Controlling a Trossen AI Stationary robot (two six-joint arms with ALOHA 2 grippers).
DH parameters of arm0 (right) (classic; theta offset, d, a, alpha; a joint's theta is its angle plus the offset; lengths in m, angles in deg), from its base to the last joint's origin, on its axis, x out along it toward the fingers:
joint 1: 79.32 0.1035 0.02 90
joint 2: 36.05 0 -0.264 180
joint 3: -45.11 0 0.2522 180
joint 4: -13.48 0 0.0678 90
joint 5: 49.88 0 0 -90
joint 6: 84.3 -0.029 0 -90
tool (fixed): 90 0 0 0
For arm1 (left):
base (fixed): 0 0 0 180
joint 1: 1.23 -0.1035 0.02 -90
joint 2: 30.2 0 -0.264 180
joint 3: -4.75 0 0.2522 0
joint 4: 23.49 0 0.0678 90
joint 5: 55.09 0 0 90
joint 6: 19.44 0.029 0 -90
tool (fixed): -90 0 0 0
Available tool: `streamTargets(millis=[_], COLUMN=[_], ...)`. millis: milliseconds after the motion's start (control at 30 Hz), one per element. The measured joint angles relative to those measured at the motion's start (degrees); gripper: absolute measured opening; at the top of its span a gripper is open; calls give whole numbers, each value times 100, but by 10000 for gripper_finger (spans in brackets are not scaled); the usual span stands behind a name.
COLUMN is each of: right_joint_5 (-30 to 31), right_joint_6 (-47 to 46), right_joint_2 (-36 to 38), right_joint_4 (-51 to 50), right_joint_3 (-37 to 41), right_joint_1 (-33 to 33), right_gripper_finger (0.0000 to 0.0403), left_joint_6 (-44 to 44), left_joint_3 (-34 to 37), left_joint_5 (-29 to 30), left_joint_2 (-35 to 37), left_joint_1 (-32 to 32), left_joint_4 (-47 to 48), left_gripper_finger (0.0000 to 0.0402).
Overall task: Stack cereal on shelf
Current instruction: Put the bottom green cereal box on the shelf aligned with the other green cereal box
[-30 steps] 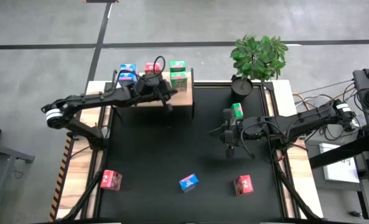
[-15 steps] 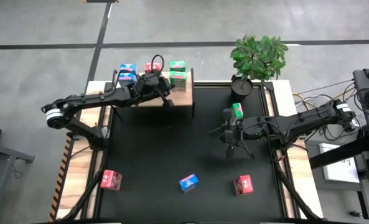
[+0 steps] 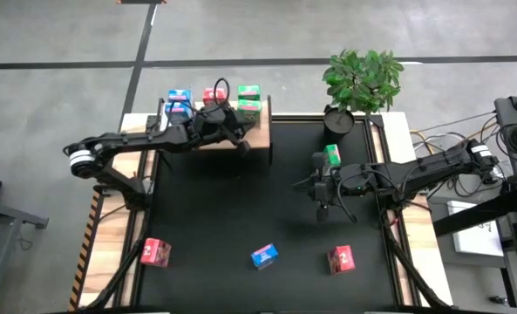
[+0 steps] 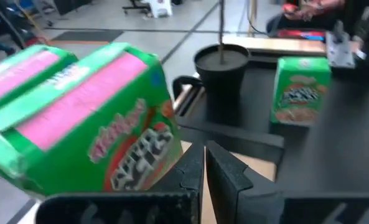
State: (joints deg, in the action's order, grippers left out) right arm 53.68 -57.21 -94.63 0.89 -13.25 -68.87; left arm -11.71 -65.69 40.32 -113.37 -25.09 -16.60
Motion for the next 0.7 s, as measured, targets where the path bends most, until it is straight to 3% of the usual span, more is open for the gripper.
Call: streamTargets(millis=[233, 700], right_joint_5=[0, 0], right_joint_6=[2, 64], right_joint_2=[0, 0], right_joint_4=[-2, -2], right_joint_3=[0, 0], right_joint_1=[-1, 1], right_gripper_finger=[9, 9], left_joint_6=[-224, -522], left_joint_3=[6, 2], left_joint_5=[612, 757], left_joint_2=[-230, -221], left_joint_1=[5, 5], left_joint_4=[-261, -470], left_gripper_finger=[0, 0])
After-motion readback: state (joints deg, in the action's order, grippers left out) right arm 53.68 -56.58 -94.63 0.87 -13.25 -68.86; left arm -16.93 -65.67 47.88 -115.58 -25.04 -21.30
